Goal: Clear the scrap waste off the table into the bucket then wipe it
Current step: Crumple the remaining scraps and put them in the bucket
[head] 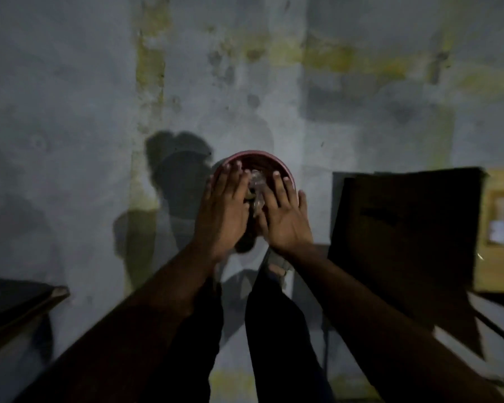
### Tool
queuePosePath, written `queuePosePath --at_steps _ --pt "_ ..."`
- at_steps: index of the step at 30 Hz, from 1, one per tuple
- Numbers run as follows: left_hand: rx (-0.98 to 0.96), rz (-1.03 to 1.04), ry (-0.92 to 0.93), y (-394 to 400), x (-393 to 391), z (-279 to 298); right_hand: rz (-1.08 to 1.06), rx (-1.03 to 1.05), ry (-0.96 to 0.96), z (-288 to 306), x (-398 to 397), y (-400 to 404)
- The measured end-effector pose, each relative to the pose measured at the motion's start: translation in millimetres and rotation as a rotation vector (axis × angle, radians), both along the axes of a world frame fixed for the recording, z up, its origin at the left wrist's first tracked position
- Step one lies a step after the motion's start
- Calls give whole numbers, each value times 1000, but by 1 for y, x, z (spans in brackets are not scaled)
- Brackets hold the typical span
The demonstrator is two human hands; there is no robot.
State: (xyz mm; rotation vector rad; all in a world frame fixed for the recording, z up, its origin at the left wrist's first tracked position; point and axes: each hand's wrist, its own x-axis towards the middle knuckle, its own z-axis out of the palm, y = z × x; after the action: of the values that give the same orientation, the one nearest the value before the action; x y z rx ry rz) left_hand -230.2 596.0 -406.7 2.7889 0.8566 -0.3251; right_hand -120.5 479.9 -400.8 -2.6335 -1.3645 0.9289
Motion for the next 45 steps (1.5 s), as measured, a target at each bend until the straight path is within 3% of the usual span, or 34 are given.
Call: queuePosePath --at_steps 5,10,13,17,22,27,32,40,45 --pt "-108 -208 -97 -13 -7 163 -248 70 -86 159 -28 -53" --pt "-30 -562 -175 -74 -6 292 -470 110 -222 284 -62 -136" --pt "64 -733 -206 -130 5 347 -610 140 -341 338 -76 -197" --pt "47 -933 -311 -228 21 398 -877 187 -483 386 -102 -298" --pt "19 -1158 -350 -367 34 416 -1156 190 -575 405 -136 -432" --pt "-57 -1307 -354 -507 23 404 -1304 149 -643 403 -177 -566" --pt "-100 -1457 -269 -618 -17 382 -1435 139 -587 387 -225 -680" --pt "-77 -1713 -125 -649 -63 326 -1551 173 -440 332 -320 -767" --pt "-106 -1603 -88 -660 -55 311 -1728 60 -484 308 -337 -788"
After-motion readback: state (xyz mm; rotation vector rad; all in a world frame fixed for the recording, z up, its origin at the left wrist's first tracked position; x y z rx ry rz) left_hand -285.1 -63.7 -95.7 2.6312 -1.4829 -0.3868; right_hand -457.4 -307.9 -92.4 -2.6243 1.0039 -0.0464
